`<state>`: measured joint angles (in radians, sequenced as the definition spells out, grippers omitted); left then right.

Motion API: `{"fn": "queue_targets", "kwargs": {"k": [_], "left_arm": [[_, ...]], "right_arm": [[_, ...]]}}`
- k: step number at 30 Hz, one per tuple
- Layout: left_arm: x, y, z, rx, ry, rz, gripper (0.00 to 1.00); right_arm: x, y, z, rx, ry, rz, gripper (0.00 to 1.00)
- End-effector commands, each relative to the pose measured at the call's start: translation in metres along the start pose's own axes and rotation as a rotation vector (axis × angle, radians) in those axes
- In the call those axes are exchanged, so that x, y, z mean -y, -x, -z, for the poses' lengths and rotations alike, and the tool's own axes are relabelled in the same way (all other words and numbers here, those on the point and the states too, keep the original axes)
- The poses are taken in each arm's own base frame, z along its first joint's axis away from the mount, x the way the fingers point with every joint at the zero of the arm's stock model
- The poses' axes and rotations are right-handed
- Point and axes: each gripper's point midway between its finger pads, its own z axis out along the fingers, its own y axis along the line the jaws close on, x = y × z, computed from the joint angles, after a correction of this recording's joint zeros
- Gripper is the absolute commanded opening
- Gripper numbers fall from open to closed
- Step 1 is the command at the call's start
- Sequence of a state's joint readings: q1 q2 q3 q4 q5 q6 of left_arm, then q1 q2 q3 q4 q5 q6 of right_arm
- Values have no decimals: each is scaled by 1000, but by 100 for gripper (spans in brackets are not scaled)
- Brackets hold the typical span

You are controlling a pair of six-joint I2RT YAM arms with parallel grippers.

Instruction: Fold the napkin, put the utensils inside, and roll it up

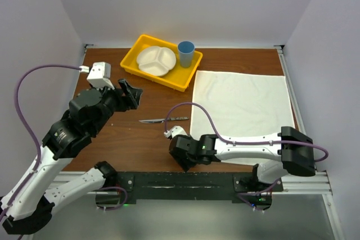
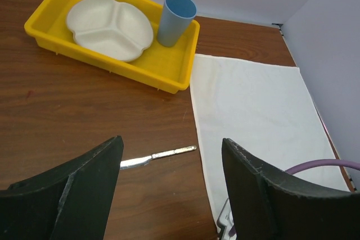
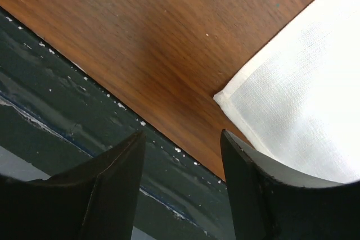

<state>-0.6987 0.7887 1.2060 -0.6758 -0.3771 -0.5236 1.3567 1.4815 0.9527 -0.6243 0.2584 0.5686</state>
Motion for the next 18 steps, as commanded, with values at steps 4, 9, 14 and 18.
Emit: {"fn": "queue_targets", "kwargs": {"k": [4, 9, 14, 18], "left_arm": [[-5, -11, -12, -33, 43, -14, 76], [1, -13, -25, -49, 38, -38, 76], [5, -19, -34, -53, 28, -37, 76], [7, -22, -39, -67, 23, -45, 76]], "right_arm": [[2, 12, -8, 43, -30, 4, 57], [15, 9, -20, 25, -85, -16, 47], [28, 0, -26, 0, -126, 5, 52], [35, -6, -32, -16, -107, -18, 53]]}}
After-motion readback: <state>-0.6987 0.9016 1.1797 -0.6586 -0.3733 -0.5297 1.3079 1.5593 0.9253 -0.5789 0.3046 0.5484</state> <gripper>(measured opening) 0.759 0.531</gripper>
